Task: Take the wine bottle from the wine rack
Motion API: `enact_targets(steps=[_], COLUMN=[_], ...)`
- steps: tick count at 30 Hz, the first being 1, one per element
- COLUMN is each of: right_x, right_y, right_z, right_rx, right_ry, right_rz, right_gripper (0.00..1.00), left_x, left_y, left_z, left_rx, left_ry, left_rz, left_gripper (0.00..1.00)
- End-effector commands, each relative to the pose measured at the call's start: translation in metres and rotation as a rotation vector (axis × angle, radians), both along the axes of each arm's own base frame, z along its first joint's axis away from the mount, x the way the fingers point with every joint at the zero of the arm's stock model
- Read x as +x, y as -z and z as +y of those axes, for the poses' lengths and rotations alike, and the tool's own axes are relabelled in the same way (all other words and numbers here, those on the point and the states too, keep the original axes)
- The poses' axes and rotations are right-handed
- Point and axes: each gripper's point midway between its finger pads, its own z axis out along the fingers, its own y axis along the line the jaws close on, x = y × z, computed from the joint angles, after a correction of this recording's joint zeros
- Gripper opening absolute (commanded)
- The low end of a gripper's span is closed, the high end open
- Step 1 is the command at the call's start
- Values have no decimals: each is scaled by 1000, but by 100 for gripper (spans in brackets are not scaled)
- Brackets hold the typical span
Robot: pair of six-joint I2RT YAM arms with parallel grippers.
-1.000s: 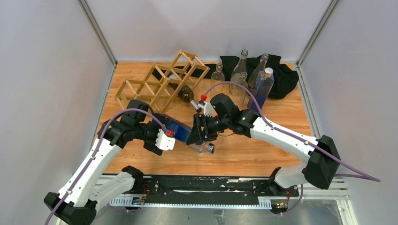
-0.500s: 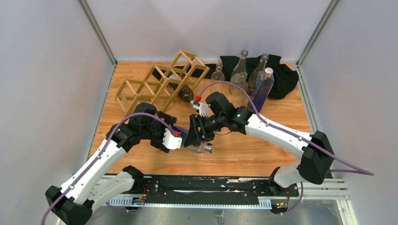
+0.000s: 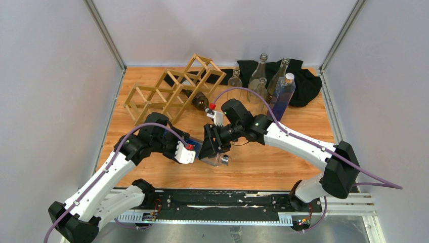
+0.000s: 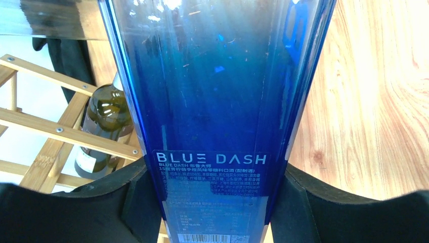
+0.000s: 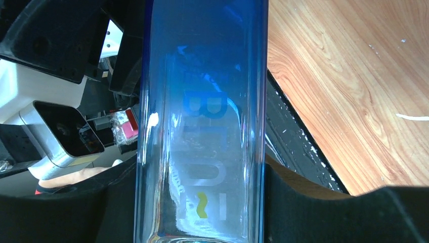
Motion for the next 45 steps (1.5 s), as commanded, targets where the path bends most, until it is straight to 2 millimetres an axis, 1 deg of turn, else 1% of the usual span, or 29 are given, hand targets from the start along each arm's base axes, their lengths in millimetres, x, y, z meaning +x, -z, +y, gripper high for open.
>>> enact_targets(steps=[1,2,3,4,6,9,14,17,19,20,21,23,26,29,31,34,41,45], right_x=[-2,-1,-1,-1,0,3,13,23,31,38,40,49,59,63,62,57,51,52], right_y=[-63,-64,-64,-65,-66,-69,-81,-93,-104,-110,-117,-130,-149,-162,-168,-170,-170,-175], right_z=[12,10,9,8,5,-2,-17,-30,-41,-49,-54,-69,-90,-108,-115,-120,-115,-109], right_rx=[215,215,212,211,208,211,228,245,263,271,283,304,330,343,348,365,431,496], right_ry=[-71,-65,-61,-59,-53,-31,33,96,141,172,188,244,316,380,401,404,356,339], right_rz=[-174,-187,-196,-205,-223,-248,-296,-346,-380,-401,-415,-454,-520,-598,-645,-685,-721,-759], right_gripper=[51,62,71,76,83,87,92,94,95,95,96,96,97,97,97,98,98,98], left_x=[-6,-6,-6,-5,-3,0,0,-3,-6,-7,-8,-8,-10,-15,-19,-20,-18,-21], left_y=[-9,-9,-9,-11,-15,-21,-28,-32,-37,-39,-42,-47,-55,-64,-71,-84,-120,-132], left_z=[-9,-10,-10,-10,-11,-13,-15,-17,-20,-21,-23,-26,-30,-39,-45,-55,-72,-80], left_rx=[-43,-44,-47,-54,-74,-113,-165,-200,-232,-248,-266,-303,-366,-441,-487,-565,-715,-749], left_ry=[53,53,51,44,24,1,-46,-75,-88,-97,-109,-137,-191,-234,-249,-285,-313,-289], left_rz=[-14,-14,-15,-20,-31,-45,-32,12,41,56,72,106,174,273,336,423,568,639], left_gripper=[3,0,0,0,0,0,0,0,0,0,0,0,0,0,0,0,0,0])
